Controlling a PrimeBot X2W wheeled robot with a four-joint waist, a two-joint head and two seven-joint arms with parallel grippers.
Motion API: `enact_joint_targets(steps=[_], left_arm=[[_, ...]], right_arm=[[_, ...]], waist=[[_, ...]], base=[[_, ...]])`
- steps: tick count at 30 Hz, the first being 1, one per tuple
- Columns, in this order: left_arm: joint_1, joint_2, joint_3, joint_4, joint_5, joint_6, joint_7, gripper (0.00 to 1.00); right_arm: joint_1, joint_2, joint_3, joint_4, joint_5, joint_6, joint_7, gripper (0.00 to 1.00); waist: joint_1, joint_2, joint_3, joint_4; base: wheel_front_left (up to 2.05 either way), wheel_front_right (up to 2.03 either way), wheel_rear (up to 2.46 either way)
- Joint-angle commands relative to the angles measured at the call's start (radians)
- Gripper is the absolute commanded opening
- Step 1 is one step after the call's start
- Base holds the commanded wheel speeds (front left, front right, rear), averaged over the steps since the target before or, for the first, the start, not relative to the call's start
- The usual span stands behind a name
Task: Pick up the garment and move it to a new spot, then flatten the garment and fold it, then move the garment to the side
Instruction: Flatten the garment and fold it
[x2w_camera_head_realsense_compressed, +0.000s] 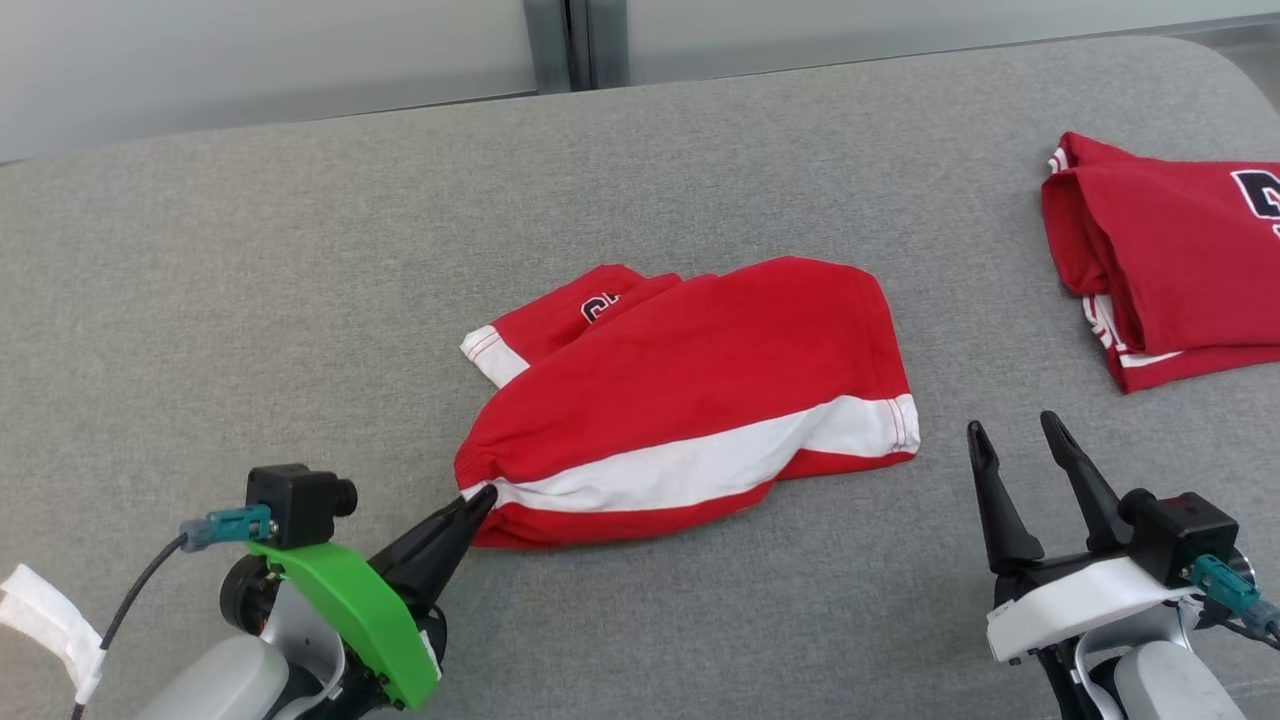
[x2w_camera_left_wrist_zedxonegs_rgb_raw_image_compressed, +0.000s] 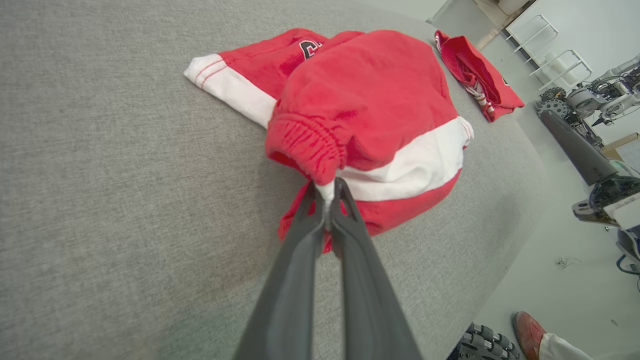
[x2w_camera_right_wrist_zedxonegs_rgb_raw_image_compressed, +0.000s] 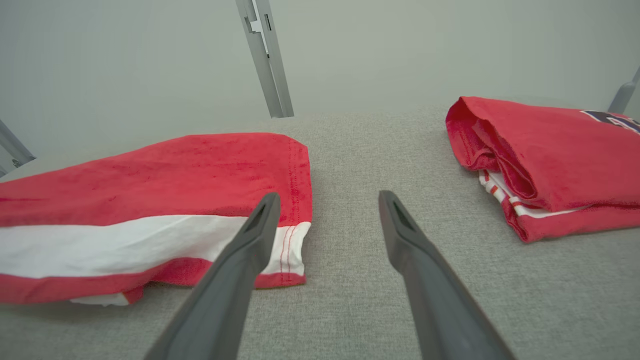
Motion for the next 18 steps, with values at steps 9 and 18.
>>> enact_joint_targets(steps=[9,18], left_arm=[[0.037,-0.052,-0.003,0.052,-0.018,-0.018,-0.080,0.00],[0.013,-0.078,-0.024,0.067,-0.027,-0.024,-0.086,0.00]], right_arm=[[-0.132,-0.089,0.168,0.218,0.145,-0.001,0.000,1.00],[-0.207,-0.113,0.269,0.342,0.275,-0.001,0.000,0.44]], waist=[[0.0000,0.0000,0.013,0.062],[0.0000,0.0000,0.019,0.079]], base=[[0.00,0.00,0.00],[0.00,0.00,0.00]])
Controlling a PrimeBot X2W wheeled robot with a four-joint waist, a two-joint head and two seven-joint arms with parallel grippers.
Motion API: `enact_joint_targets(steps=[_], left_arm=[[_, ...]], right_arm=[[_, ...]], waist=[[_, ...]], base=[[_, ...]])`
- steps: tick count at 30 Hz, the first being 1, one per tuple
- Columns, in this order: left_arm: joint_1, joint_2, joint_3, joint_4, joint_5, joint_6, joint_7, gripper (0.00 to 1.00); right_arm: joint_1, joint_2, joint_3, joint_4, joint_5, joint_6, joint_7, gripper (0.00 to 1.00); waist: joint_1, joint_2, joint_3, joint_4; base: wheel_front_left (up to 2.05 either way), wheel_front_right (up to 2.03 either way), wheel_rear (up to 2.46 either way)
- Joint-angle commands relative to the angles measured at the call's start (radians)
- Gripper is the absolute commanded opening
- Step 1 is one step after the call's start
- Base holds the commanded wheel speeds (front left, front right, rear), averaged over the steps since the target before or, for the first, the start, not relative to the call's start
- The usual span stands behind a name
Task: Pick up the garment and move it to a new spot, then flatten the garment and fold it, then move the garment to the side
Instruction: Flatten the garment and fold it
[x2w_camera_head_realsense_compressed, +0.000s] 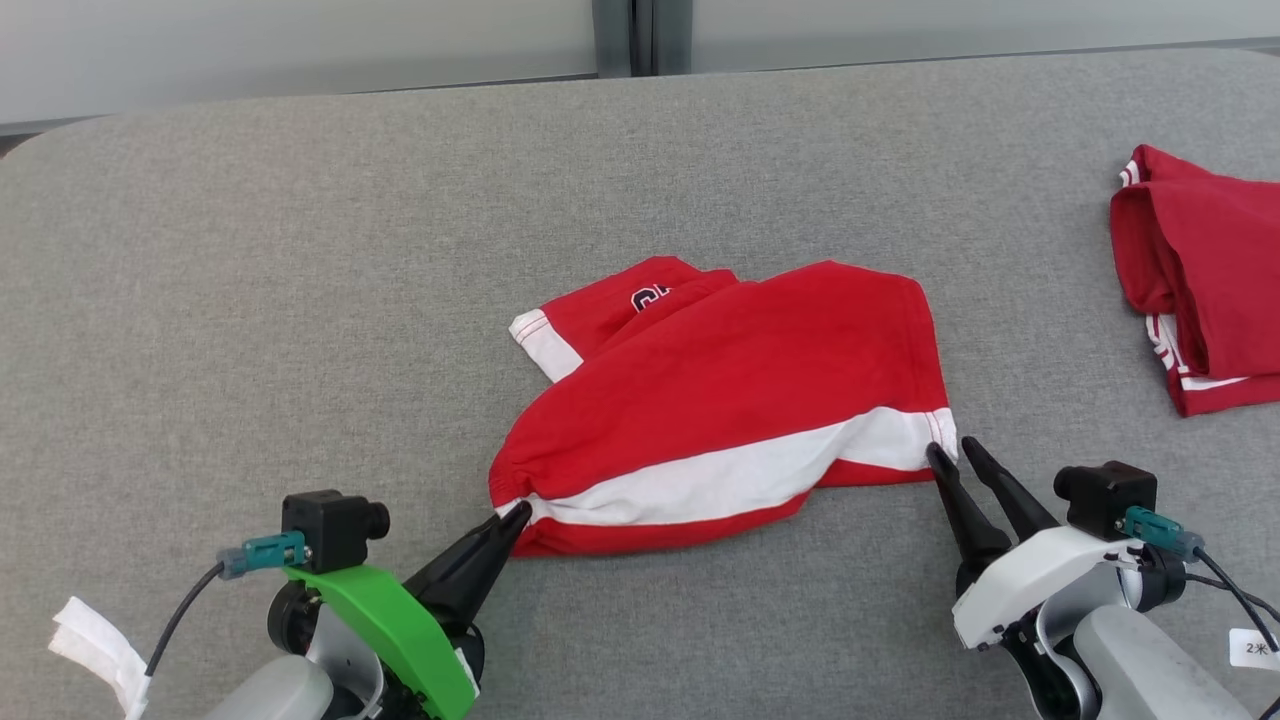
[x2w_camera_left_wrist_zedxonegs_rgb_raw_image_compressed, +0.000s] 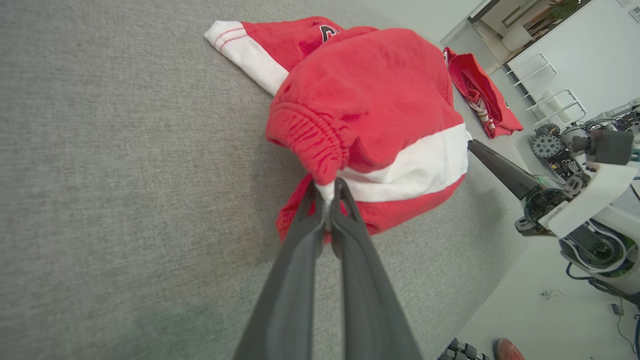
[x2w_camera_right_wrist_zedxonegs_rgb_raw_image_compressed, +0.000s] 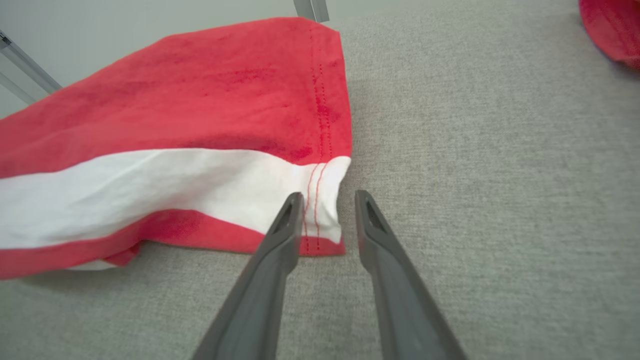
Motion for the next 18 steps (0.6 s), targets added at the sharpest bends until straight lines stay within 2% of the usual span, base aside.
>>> enact_joint_targets(steps=[1,3,5,12,15,18], left_arm=[[-0.016,-0.004,-0.004,0.000,-0.008,-0.004,0.002,0.00],[-0.021,-0.005,-0.009,-0.001,-0.010,-0.005,0.004,0.00],[-0.026,-0.006,-0.013,0.000,-0.011,-0.006,0.004,0.00],[-0.100,0.028,0.018,-0.048,0.037,-0.008,-0.068,0.00],[-0.202,0.069,0.045,-0.097,0.054,-0.009,-0.070,0.00],[-0.346,0.103,0.051,-0.134,0.073,-0.009,-0.026,0.00]], right_arm=[[-0.017,-0.007,0.012,0.016,0.019,-0.001,0.000,0.38],[-0.031,-0.012,0.030,0.031,0.032,-0.001,0.000,0.29],[-0.052,-0.020,0.043,0.027,0.035,-0.001,0.000,0.00],[-0.084,-0.050,-0.040,-0.127,0.032,-0.001,0.000,0.00],[-0.141,-0.088,-0.075,-0.213,0.042,-0.001,0.000,0.00],[-0.235,-0.143,-0.081,-0.252,0.057,-0.002,0.000,0.00]], waist=[[0.0000,0.0000,0.007,0.003],[0.0000,0.0000,0.014,0.003],[0.0000,0.0000,0.021,0.003],[0.0000,0.0000,0.053,-0.013],[0.0000,0.0000,0.082,-0.033],[0.0000,0.0000,0.115,-0.053]], base=[[0.00,0.00,0.00],[0.00,0.00,0.00],[0.00,0.00,0.00],[0.00,0.00,0.00],[0.00,0.00,0.00],[0.00,0.00,0.00]])
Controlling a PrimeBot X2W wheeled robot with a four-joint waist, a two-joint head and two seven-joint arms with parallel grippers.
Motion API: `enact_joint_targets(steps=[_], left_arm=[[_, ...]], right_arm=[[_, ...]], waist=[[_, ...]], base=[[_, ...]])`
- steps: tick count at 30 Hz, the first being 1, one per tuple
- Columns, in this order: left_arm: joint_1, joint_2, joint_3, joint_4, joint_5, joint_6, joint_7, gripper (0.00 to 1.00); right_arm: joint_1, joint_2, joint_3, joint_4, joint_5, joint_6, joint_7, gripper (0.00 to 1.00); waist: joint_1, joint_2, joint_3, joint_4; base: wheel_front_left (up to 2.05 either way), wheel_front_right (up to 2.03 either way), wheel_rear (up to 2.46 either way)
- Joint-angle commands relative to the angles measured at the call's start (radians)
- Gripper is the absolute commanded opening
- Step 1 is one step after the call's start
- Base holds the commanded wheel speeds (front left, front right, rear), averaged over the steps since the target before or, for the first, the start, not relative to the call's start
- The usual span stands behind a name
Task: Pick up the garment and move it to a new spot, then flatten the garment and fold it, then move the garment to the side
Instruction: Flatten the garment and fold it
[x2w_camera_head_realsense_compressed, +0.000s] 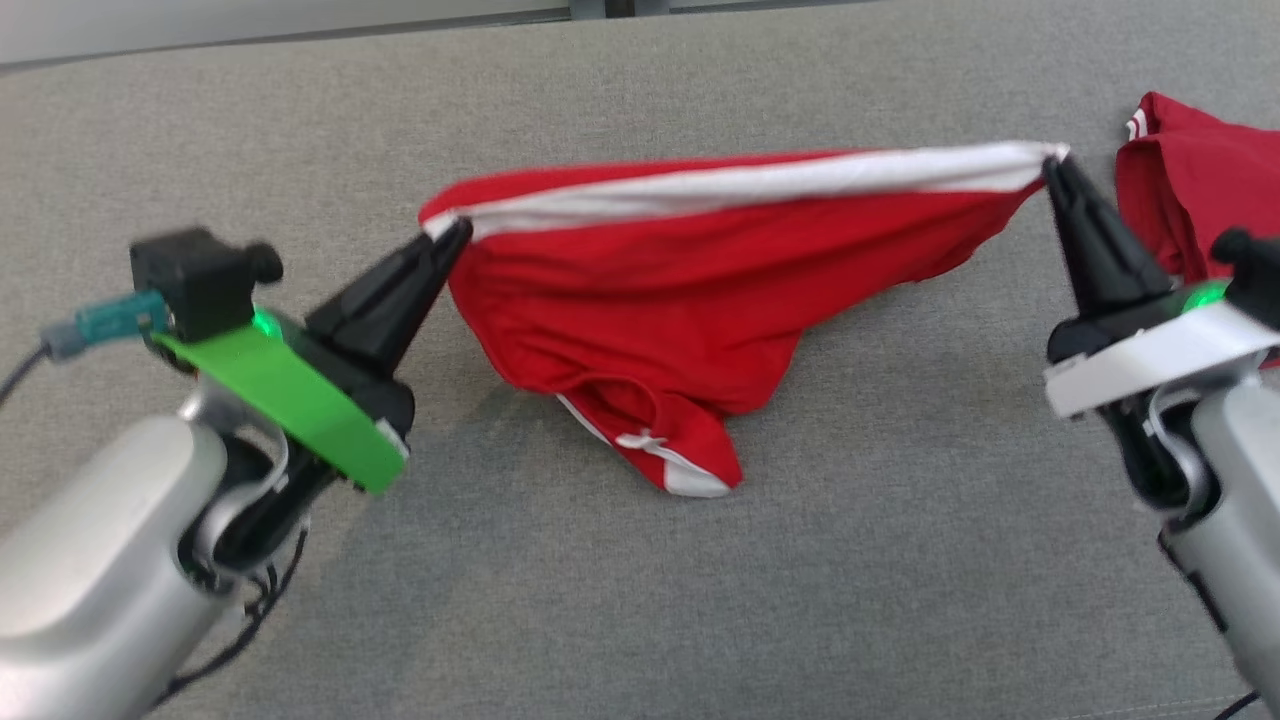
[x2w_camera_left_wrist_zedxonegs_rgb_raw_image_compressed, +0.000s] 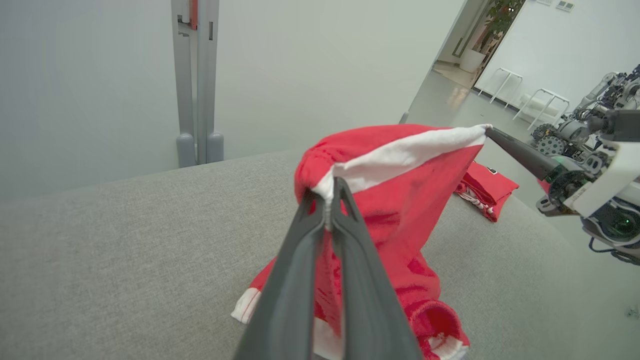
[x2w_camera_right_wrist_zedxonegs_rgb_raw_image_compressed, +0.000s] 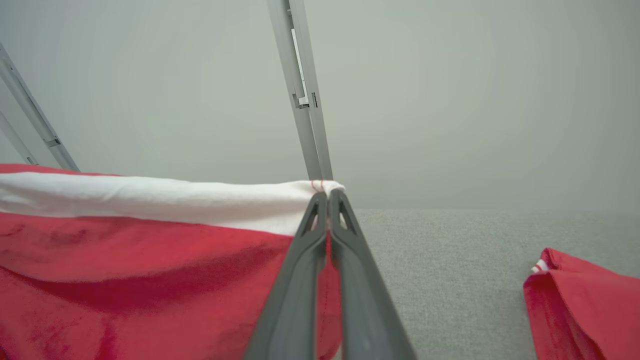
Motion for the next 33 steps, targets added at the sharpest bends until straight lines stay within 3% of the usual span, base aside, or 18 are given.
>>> enact_joint_targets(steps=[1,7,12,17,23,26,33], left_arm=[[-0.092,-0.001,-0.006,-0.016,0.014,-0.004,0.027,0.00],[-0.539,-0.061,-0.052,0.079,0.105,-0.004,0.064,0.00],[-0.848,-0.092,-0.099,0.253,0.231,-0.002,-0.073,0.00],[-0.984,-0.107,-0.123,0.380,0.295,-0.003,-0.178,0.00],[-0.845,-0.078,-0.219,0.274,0.263,-0.002,-0.187,0.00],[-0.679,-0.049,-0.259,0.176,0.282,-0.002,-0.188,0.00],[-0.199,-0.057,-0.221,0.052,0.347,-0.003,-0.188,0.00]], right_arm=[[-0.063,-0.037,-0.003,-0.005,0.006,-0.002,0.000,0.00],[-0.428,-0.110,0.026,0.031,0.017,-0.002,0.006,0.00],[-0.689,-0.090,0.003,0.084,-0.038,-0.002,0.000,0.00],[-0.772,-0.082,-0.033,0.059,-0.079,-0.002,0.000,0.00],[-0.588,-0.086,-0.015,0.000,-0.108,-0.002,0.000,0.00],[-0.441,-0.073,-0.002,-0.011,-0.103,-0.002,-0.001,0.00],[-0.081,-0.046,-0.062,-0.058,-0.090,-0.002,-0.001,0.00]], waist=[[0.0000,0.0000,0.049,-0.027],[0.0000,0.0000,0.158,-0.075],[0.0000,0.0000,0.210,-0.121],[0.0000,0.0000,0.239,-0.136],[0.0000,0.0000,0.258,-0.115],[0.0000,0.0000,0.255,-0.102],[0.0000,0.0000,0.169,-0.081]], base=[[0.00,0.00,0.00],[0.00,0.00,0.00],[0.00,0.00,0.00],[0.00,0.00,0.00],[0.00,0.00,0.00],[0.00,0.00,0.00],[0.00,0.00,0.00]])
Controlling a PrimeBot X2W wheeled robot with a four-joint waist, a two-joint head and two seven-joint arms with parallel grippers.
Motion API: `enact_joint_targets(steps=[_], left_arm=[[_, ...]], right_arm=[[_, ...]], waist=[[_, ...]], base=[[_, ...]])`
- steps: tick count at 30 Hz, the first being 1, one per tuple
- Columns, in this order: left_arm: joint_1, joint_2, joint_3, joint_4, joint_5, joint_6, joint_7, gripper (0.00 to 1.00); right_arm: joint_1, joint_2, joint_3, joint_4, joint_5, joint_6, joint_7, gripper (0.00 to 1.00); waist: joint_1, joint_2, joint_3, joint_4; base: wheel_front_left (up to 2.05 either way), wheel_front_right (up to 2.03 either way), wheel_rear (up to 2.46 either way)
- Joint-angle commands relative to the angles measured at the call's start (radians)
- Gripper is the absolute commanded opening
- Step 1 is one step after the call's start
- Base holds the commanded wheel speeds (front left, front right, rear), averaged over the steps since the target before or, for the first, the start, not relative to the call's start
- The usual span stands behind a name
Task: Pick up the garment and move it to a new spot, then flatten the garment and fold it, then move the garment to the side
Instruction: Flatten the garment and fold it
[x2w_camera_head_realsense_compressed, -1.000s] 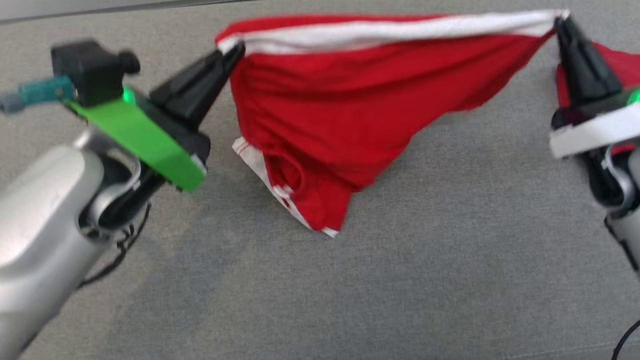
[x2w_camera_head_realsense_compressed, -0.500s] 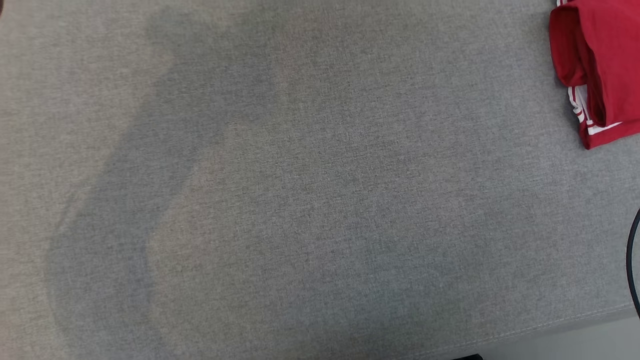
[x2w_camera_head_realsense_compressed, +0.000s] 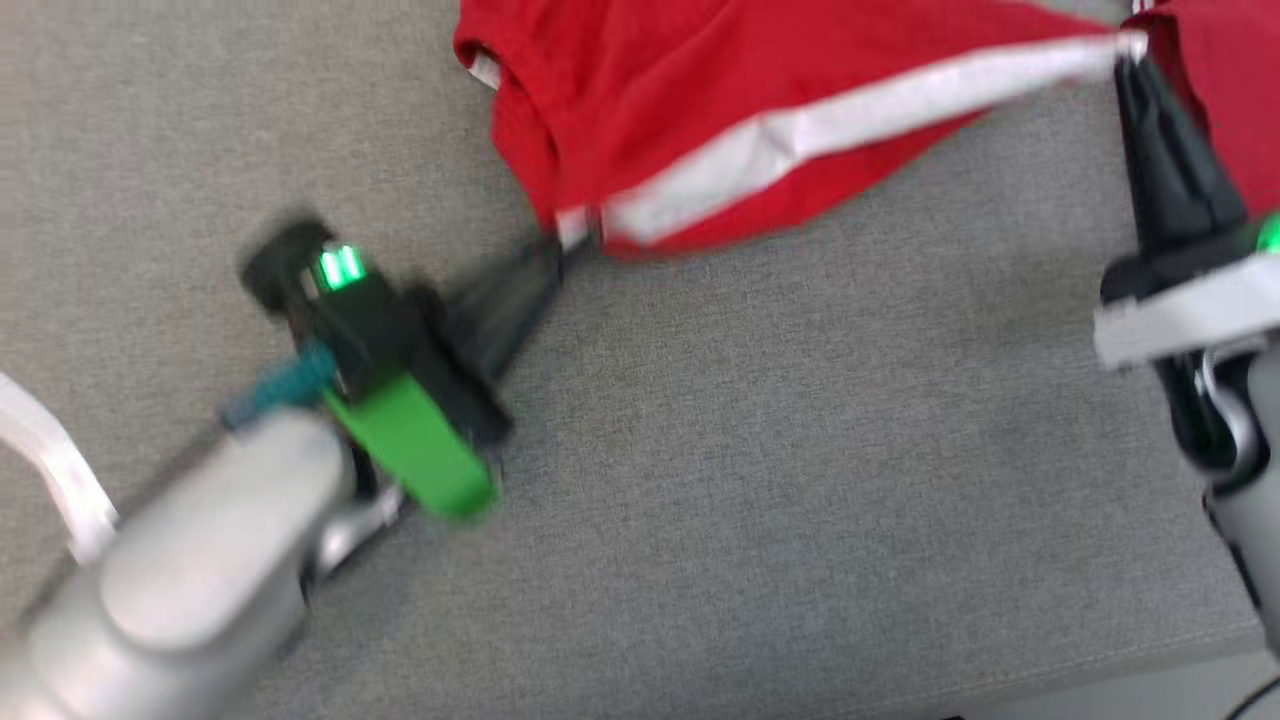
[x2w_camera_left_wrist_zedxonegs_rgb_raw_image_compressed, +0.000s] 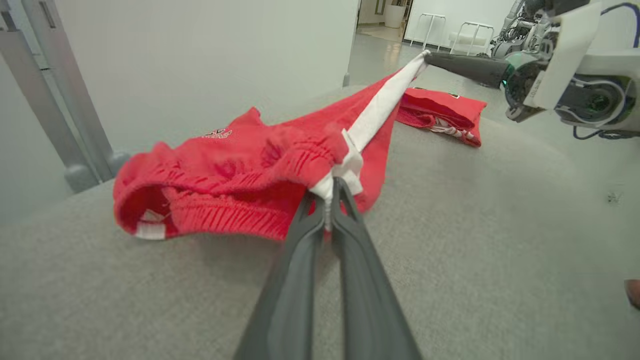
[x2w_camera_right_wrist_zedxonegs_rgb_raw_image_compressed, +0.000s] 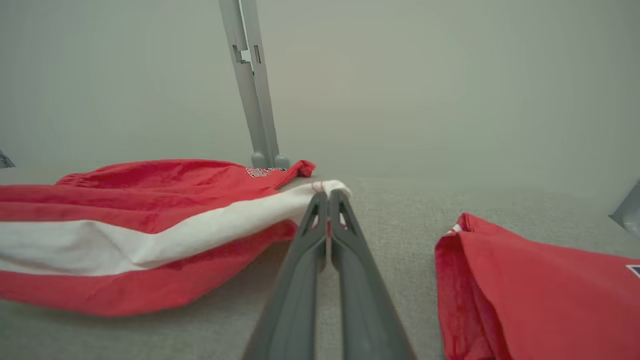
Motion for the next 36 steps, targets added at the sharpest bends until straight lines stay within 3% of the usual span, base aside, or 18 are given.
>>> enact_joint_targets(steps=[1,11,21,26,30,36], left_arm=[[0.088,0.001,0.002,-0.010,0.030,0.000,-0.005,0.00],[0.560,-0.015,0.052,-0.075,0.096,0.000,-0.005,0.00],[0.730,0.081,0.081,-0.188,0.069,0.000,-0.004,0.00],[0.695,0.032,0.015,-0.231,-0.050,0.000,-0.004,0.00],[0.626,-0.045,-0.036,-0.208,-0.214,0.000,-0.004,0.00],[0.537,-0.124,-0.022,-0.186,-0.427,0.000,-0.004,0.00]], right_arm=[[0.068,0.004,-0.023,-0.025,0.006,-0.002,-0.002,0.00],[0.535,-0.016,-0.136,-0.234,0.042,-0.002,0.022,0.00],[0.863,-0.023,-0.294,-0.524,0.028,-0.002,0.177,0.00],[0.849,-0.011,-0.339,-0.587,0.031,-0.001,0.267,0.00],[0.782,-0.015,-0.348,-0.543,0.030,-0.002,0.333,0.00],[0.587,-0.099,-0.306,-0.428,0.031,-0.001,0.467,0.00]], waist=[[-0.0001,0.0000,-0.066,0.011],[-0.0001,0.0000,-0.263,0.030],[-0.0001,0.0000,-0.362,0.053],[-0.0001,0.0000,-0.367,0.086],[-0.0001,0.0000,-0.362,0.131],[-0.0001,0.0000,-0.330,0.195]], base=[[0.00,0.00,0.00],[0.00,0.00,0.00],[0.00,0.00,0.00],[0.00,0.00,0.00],[0.00,0.00,0.00],[0.00,0.00,0.00]])
